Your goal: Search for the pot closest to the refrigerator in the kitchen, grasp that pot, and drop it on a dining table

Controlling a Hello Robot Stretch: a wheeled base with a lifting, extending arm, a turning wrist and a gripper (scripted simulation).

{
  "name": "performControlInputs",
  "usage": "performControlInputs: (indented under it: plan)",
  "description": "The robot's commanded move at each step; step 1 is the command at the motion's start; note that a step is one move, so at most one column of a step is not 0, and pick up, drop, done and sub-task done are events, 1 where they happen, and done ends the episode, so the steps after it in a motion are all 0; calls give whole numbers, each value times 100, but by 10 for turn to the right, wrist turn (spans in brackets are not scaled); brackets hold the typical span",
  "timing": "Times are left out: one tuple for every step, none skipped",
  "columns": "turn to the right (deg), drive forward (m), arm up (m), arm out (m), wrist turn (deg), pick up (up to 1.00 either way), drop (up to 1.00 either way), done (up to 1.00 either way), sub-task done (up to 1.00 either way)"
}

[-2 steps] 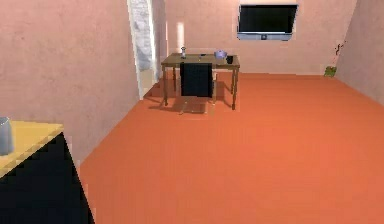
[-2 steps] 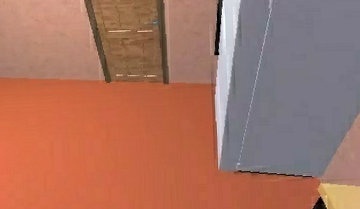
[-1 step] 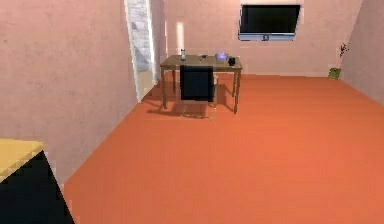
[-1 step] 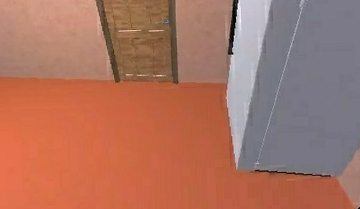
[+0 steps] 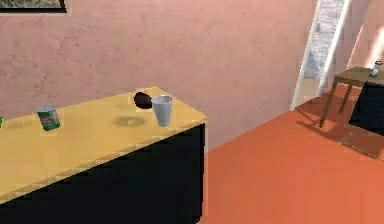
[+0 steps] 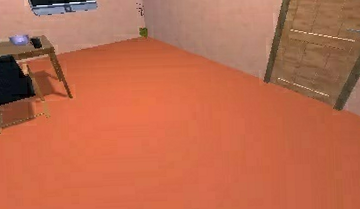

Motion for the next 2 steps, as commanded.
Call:
performControlInputs:
  plan:
    - [-300,0,0,0,0,0,0,0,0]
    - [-30,0,0,0,0,0,0,0,0]
